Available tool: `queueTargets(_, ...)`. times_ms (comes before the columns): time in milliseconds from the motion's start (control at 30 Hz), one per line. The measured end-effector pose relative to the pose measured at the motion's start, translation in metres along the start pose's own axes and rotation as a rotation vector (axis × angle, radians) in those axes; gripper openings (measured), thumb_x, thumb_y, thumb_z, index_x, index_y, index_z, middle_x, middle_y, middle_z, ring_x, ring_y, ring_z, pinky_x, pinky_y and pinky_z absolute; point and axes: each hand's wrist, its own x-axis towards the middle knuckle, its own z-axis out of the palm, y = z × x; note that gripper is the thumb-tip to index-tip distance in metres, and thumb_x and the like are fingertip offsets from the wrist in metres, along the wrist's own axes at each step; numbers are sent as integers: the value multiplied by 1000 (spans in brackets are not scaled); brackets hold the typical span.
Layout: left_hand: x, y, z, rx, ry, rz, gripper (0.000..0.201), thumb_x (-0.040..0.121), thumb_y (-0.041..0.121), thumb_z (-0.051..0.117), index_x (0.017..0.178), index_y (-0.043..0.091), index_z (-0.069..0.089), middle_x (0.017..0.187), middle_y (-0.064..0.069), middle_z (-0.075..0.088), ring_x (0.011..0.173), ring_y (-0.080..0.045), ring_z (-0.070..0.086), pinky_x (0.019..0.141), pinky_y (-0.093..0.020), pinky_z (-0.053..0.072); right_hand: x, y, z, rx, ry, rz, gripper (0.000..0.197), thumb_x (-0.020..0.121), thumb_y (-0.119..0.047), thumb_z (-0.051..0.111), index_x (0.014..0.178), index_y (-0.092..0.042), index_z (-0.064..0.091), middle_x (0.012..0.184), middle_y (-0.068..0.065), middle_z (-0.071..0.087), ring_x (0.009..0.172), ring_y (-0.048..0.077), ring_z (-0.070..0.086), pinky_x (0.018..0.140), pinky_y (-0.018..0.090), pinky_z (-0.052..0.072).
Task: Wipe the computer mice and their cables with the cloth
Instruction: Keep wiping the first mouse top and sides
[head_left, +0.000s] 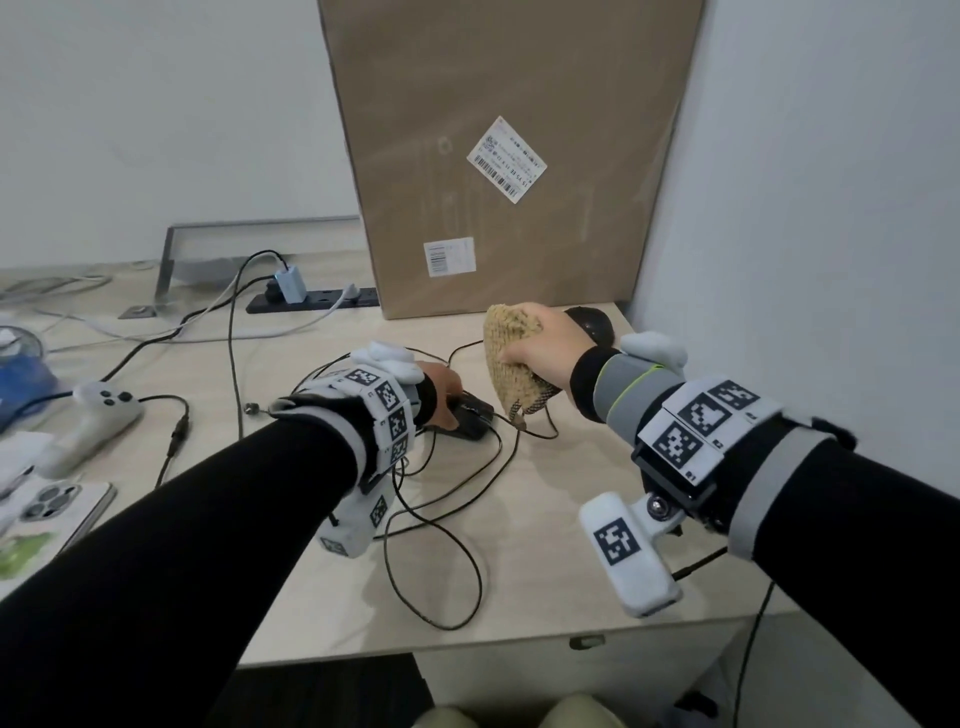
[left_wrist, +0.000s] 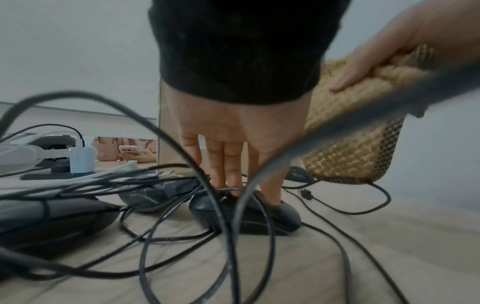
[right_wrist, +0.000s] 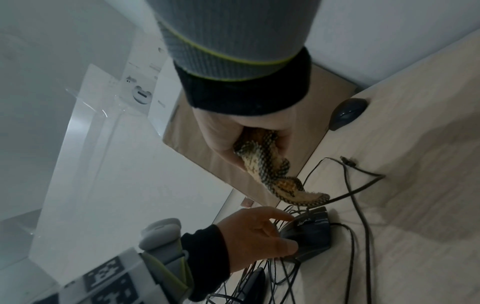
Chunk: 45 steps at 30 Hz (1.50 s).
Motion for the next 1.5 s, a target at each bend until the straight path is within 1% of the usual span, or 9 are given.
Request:
queueTargets(167, 9, 4, 0, 151, 5, -46, 55, 84, 45, 61, 131, 21, 48, 131, -9, 45, 118, -26, 48, 92, -34, 43, 8, -4, 4, 20, -3, -6, 41, 82, -5, 62, 121, -14, 54, 116, 8, 61, 106, 25, 57, 94, 37, 47)
queueTargets(300, 17, 4, 3, 213, -25, -53, 46, 69, 39, 70, 111, 26, 56, 121, -3, 55, 109, -26, 53, 93, -36, 45, 13, -2, 6, 25, 10, 4, 41, 80, -3, 63, 118, -14, 56, 107, 6, 62, 104, 26, 59, 93, 38, 48)
queueTargets(467, 20, 0, 6, 125, 24, -50, 63, 75, 28, 76, 130, 12, 48, 132, -9, 51, 120, -27, 51, 96, -35, 42, 15, 0, 7, 26, 29, 11, 39, 77, -1, 63, 114, -13, 58, 100, 7, 62, 102, 30, 61, 92, 43, 49)
queueTargets(700, 4, -5, -17, 8, 51, -72, 63, 67, 47, 74, 120, 21, 51, 112, -2, 58, 103, -24, 55, 80, -33, 46, 7, -4, -4, 36, 84, -20, 42, 80, -4, 63, 120, -13, 55, 113, 9, 62, 106, 27, 58, 93, 38, 47)
queueTargets(867, -17, -12, -36, -160, 102, -129, 62, 65, 43, 78, 116, 17, 53, 107, -3, 60, 95, -22, 59, 78, -32, 50, -5, -13, -14, 3, 155, -42, 43, 82, -5, 60, 123, -14, 53, 118, 7, 60, 108, 24, 55, 90, 31, 44)
queueTargets(1033, -42, -12, -52, -414, 184, -230, 52, 66, 46, 75, 105, 15, 59, 92, -3, 64, 84, -21, 61, 74, -29, 50, -22, -21, -22, -27, 193, -61, 32, 89, -13, 54, 121, -11, 52, 116, 10, 60, 108, 29, 55, 96, 39, 44)
queueTargets(1233, -74, -18, -83, -1015, 429, -396, 59, 65, 52, 71, 97, 4, 58, 84, -10, 66, 77, -24, 64, 68, -28, 51, -40, -31, -40, 8, 332, -90, 30, 92, -19, 50, 121, -15, 53, 117, 7, 60, 107, 27, 55, 91, 31, 42)
queueTargets(1367, -93, -11, -86, -1225, 152, -352, 29, 87, 32, 60, 73, 8, 50, 53, -5, 57, 46, -12, 54, 52, -18, 42, -47, -37, -50, -84, 303, -65, 28, 92, -19, 49, 118, -12, 56, 117, 8, 61, 107, 28, 56, 89, 31, 42)
queueTargets(1500, -107, -1, -78, -1421, 69, -257, 26, 90, 21, 55, 67, 13, 45, 36, 3, 48, 27, -6, 44, 37, -9, 35, -54, -38, -53, -209, 210, -25, 26, 85, -12, 57, 111, -10, 59, 114, 10, 63, 92, 25, 55, 74, 24, 39)
